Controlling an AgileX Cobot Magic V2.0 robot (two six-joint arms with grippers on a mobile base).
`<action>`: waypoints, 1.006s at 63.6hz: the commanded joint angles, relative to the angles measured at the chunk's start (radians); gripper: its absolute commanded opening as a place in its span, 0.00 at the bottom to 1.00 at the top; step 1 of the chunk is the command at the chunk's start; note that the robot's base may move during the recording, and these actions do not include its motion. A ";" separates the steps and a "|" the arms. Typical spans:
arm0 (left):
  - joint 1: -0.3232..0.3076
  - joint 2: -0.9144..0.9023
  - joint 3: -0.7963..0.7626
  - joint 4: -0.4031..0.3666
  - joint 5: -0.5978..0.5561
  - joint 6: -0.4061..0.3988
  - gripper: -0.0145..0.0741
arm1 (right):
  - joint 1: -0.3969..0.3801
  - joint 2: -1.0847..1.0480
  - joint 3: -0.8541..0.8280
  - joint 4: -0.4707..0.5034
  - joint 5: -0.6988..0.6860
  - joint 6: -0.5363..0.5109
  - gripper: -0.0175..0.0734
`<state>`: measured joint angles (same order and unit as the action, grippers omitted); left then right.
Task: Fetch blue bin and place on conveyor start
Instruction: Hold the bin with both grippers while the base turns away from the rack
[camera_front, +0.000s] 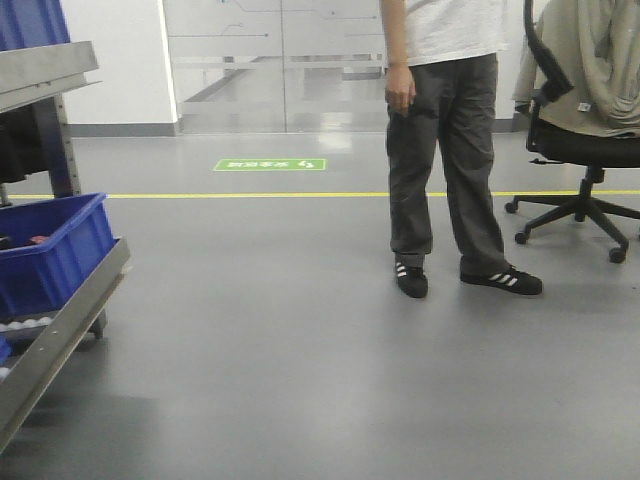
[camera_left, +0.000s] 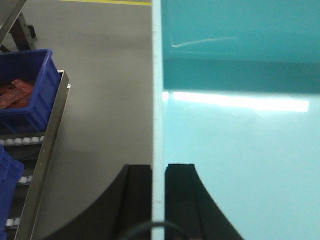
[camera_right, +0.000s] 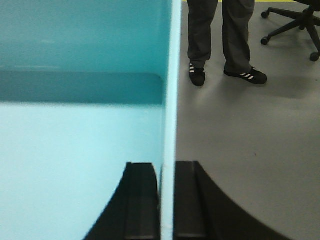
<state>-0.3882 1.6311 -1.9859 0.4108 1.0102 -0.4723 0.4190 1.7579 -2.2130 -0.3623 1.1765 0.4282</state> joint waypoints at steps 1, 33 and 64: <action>-0.013 -0.009 -0.009 -0.019 -0.066 0.004 0.04 | 0.011 -0.012 -0.008 0.019 -0.029 -0.007 0.01; -0.013 -0.009 -0.009 -0.019 -0.066 0.004 0.04 | 0.011 -0.012 -0.008 0.016 -0.048 -0.007 0.01; -0.013 -0.009 -0.009 -0.019 -0.066 0.004 0.04 | 0.011 -0.012 -0.008 -0.002 -0.048 -0.007 0.01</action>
<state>-0.3882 1.6311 -1.9859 0.4073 1.0102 -0.4723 0.4213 1.7579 -2.2130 -0.3696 1.1782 0.4301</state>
